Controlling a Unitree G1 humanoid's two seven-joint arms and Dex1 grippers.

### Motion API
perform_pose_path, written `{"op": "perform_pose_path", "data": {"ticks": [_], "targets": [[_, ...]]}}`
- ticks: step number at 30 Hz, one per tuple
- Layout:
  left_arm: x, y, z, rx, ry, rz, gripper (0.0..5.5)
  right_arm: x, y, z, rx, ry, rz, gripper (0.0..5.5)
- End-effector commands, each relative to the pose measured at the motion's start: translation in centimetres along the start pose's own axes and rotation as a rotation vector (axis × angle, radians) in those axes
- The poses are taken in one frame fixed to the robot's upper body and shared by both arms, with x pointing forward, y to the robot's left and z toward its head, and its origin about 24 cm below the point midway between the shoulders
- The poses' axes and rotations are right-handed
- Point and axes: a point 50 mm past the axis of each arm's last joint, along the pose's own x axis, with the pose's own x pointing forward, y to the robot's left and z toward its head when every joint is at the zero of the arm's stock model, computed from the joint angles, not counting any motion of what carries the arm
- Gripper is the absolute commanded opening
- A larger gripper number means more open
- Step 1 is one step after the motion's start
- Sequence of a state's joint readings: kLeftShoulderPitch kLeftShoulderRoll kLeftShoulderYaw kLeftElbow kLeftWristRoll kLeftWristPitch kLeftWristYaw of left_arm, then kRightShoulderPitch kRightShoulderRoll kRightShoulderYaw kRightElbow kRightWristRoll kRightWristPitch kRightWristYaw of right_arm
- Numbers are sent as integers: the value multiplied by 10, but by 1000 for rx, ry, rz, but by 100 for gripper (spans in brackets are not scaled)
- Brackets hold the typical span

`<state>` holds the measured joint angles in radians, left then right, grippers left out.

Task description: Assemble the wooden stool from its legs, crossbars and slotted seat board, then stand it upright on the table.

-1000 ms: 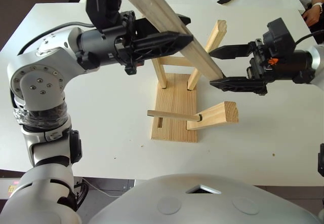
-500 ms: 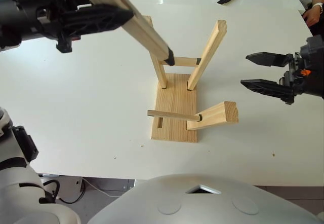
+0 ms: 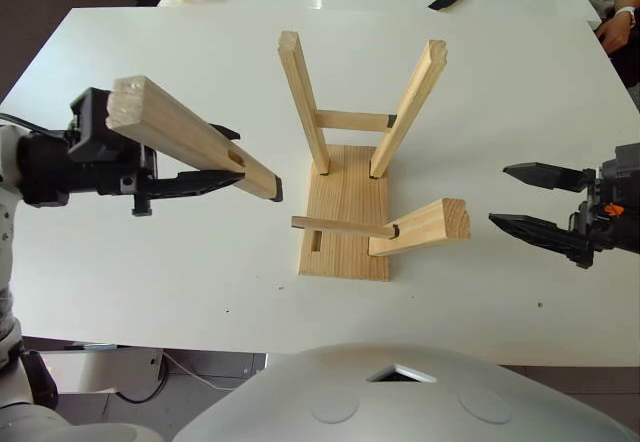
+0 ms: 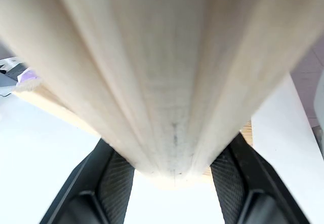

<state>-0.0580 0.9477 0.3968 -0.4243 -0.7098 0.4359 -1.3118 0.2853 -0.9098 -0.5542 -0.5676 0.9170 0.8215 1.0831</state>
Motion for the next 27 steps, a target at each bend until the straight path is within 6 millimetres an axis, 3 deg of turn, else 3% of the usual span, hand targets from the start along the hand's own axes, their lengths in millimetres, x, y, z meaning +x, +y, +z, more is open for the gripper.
{"op": "perform_pose_path", "data": {"ticks": [1,6,11,19,27], "targets": [[4,-11,-15,-29,-45,29,206,-2,-1,3,-35,41,-9,458],[-2,-42,-43,-75,-94,-47,206,-2,-1,1,-35,53,-16,458],[-10,-51,-60,-31,-109,-15,206,-2,-2,1,-33,57,-11,458],[18,-70,-55,84,-220,-31,206,0,-7,2,-41,105,31,458],[24,-78,-58,-16,-201,-69,206,2,-9,2,-54,128,50,458]]}}
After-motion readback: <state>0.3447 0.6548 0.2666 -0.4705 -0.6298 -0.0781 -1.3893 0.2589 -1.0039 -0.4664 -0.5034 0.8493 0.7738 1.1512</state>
